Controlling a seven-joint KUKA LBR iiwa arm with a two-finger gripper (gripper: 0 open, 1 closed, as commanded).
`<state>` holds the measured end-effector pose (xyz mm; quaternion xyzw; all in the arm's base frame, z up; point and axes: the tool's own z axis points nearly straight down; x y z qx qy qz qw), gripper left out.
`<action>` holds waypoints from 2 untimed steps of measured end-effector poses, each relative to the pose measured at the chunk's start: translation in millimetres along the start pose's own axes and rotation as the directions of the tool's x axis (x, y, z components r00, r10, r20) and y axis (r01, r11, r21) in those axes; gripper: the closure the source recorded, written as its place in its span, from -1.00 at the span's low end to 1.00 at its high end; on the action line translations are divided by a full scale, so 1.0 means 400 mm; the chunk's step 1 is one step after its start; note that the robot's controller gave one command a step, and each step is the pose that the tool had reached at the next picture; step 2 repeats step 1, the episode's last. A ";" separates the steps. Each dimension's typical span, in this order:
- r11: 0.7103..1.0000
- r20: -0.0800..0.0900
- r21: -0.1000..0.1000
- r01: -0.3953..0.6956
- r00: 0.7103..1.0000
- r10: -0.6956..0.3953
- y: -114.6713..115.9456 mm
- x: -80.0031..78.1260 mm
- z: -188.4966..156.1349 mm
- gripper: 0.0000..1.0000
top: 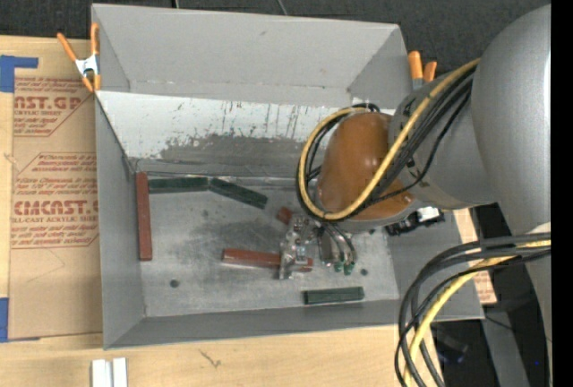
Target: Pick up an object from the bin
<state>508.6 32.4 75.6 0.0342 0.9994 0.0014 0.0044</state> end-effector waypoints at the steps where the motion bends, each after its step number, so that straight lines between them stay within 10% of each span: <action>1: 1.000 -0.007 0.002 0.022 1.000 -0.022 0.032 -0.018 -0.371 1.00; 2: 1.000 -0.007 0.002 0.022 1.000 -0.022 0.032 -0.018 -0.371 1.00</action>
Offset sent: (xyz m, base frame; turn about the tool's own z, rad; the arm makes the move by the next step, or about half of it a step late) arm 0.0000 0.0000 0.0000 0.0000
